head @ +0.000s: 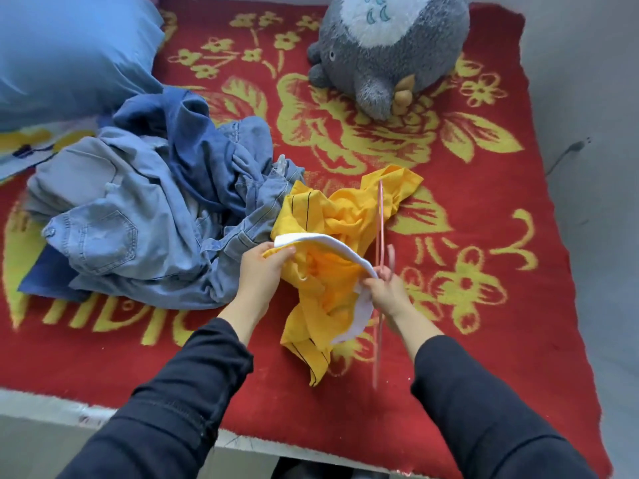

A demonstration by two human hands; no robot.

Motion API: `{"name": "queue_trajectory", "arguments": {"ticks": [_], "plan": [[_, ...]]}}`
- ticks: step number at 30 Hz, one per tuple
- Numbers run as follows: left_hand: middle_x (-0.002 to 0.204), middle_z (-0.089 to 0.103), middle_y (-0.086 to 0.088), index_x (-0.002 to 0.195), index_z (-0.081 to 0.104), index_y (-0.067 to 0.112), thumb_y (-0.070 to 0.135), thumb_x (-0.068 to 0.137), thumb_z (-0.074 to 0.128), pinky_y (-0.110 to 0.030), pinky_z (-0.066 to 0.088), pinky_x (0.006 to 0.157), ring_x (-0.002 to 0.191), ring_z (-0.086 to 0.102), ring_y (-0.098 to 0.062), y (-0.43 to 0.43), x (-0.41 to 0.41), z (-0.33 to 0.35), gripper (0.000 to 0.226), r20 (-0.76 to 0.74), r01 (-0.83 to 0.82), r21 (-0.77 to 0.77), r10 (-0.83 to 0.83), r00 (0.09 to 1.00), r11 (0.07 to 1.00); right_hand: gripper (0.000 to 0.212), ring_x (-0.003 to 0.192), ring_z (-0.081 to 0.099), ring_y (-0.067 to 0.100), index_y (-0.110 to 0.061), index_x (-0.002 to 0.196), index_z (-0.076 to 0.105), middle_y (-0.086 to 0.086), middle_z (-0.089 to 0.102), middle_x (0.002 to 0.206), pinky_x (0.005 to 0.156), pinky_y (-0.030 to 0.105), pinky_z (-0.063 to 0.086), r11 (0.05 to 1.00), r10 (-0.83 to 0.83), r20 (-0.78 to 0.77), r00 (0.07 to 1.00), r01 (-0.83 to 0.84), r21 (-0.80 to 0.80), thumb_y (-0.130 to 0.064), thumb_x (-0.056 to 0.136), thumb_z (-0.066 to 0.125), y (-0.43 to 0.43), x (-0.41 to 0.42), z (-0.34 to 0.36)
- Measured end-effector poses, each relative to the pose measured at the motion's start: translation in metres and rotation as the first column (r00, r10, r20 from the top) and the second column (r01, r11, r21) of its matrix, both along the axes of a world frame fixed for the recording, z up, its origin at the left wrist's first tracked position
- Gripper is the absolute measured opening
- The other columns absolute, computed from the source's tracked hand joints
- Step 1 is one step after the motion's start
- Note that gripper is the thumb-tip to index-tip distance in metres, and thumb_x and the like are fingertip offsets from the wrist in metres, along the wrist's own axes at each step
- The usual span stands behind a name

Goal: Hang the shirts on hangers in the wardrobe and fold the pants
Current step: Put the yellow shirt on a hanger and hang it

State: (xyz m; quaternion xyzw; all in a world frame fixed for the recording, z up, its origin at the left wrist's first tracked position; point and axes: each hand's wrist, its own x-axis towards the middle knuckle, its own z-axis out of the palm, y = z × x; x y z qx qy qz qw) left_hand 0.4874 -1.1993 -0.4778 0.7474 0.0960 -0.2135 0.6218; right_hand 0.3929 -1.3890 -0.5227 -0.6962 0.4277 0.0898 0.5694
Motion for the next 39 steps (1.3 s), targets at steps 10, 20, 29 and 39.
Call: {"name": "queue_trajectory", "arguments": {"ticks": [10, 20, 29, 39], "plan": [[0.108, 0.053, 0.006, 0.121, 0.052, 0.018, 0.022, 0.075, 0.078, -0.025, 0.042, 0.062, 0.084, 0.057, -0.012, -0.044, 0.005, 0.137, 0.053, 0.092, 0.306, 0.203, -0.329, 0.94, 0.93, 0.023, 0.046, 0.039, 0.005, -0.005, 0.061, 0.053, -0.002, 0.043, 0.055, 0.039, 0.015, 0.031, 0.986, 0.121, 0.292, 0.949, -0.082, -0.145, 0.001, 0.073, 0.071, -0.062, 0.005, 0.224], [0.051, 0.046, 0.003, 0.054, 0.052, 0.015, 0.016, 0.08, 0.051, -0.029, 0.031, 0.049, 0.053, 0.042, -0.016, -0.103, 0.0, 0.327, 0.026, 0.601, 0.088, 0.236, -0.216, 0.77, 0.968, 0.028, 0.064, 0.057, 0.019, -0.019, 0.063, 0.06, -0.004, 0.061, 0.065, 0.05, 0.028, 0.036, 0.643, 0.324, 0.294, 0.899, 0.019, -0.766, -0.03, 0.088, 0.058, -0.099, -0.01, 0.367], [0.05, 0.052, 0.012, 0.054, 0.066, 0.029, 0.024, 0.09, 0.057, -0.021, 0.045, 0.05, 0.051, 0.051, -0.007, -0.127, -0.03, 0.43, 0.038, 0.621, 0.257, -0.278, -0.032, 0.784, 0.926, 0.067, 0.05, 0.039, 0.016, -0.015, 0.056, 0.037, -0.003, 0.042, 0.053, 0.048, 0.03, 0.026, 0.697, 0.302, 0.436, 0.848, 0.115, -0.708, -0.081, 0.067, 0.045, -0.105, -0.044, 0.367], [0.099, 0.062, -0.012, 0.115, 0.061, 0.006, -0.004, 0.08, 0.045, -0.038, 0.048, 0.078, 0.091, 0.06, -0.03, -0.075, 0.015, 0.382, 0.04, 0.425, 0.22, 0.52, -0.473, 0.772, 0.825, 0.026, 0.064, 0.051, 0.018, -0.018, 0.063, 0.048, -0.002, 0.055, 0.064, 0.052, 0.03, 0.033, 0.774, 0.19, 0.59, 0.785, 0.25, -0.582, -0.012, 0.086, 0.056, -0.121, -0.011, 0.433]]}}
